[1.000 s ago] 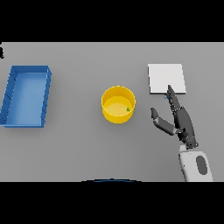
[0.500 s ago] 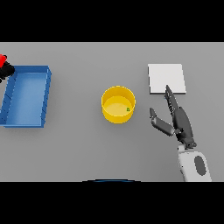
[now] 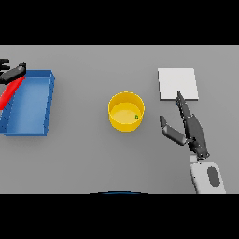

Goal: Pick up the red beaker and tilt it to pour out 1 green nut into yellow bowl. Pick up the yellow bowl and place it on the metallic measuring scale.

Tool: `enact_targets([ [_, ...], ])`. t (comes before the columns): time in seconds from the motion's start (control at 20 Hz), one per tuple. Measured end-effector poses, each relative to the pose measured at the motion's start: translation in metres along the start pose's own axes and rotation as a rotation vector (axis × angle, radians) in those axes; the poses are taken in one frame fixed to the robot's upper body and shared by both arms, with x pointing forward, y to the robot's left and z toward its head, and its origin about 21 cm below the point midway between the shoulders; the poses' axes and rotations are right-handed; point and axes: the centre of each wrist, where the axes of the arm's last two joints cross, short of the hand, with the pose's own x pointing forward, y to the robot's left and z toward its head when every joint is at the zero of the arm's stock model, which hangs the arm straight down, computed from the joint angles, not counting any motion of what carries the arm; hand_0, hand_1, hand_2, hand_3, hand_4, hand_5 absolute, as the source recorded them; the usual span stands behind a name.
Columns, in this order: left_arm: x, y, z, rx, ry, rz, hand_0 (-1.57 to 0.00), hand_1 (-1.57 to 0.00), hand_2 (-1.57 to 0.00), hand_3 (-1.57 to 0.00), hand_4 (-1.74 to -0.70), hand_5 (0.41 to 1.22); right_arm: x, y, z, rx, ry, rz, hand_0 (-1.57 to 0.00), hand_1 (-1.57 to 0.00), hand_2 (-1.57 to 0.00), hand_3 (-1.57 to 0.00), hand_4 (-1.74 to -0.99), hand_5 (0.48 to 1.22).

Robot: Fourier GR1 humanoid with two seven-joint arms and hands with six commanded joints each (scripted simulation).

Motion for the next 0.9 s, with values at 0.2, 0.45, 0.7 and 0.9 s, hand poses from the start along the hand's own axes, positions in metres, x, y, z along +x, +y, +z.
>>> enact_targets([
  [0.2, -0.004, -0.001, -0.004, -0.019, 0.025, -0.048, -0.13, -0.11, -0.10, -0.06, -0.76, 0.655, -0.001, -0.001, 0.001, -0.003, -0.001, 0.019, 0.00, 0.00, 0.00, 0.00, -1.305, 0.717],
  [0.45, -0.004, -0.012, -0.006, 0.024, -0.017, -0.042, -0.04, -0.04, -0.03, -0.02, -0.73, 0.664, 0.011, 0.002, -0.004, 0.002, 0.008, 0.020, 0.00, 0.00, 0.00, 0.00, -1.281, 0.688],
  [0.7, -0.003, -0.009, -0.003, 0.042, -0.061, 0.003, -0.01, -0.01, -0.01, -0.01, -0.72, 0.693, 0.030, -0.002, -0.022, 0.112, -0.065, 0.208, -0.01, 0.00, 0.00, 0.00, -1.174, 0.680],
  [0.9, -0.001, -0.013, 0.000, 0.041, -0.080, 0.018, 0.00, 0.00, 0.00, 0.00, -0.74, 0.709, 0.050, 0.002, -0.050, 0.325, -0.145, 0.393, 0.00, 0.00, 0.00, 0.00, -1.260, 0.656],
])
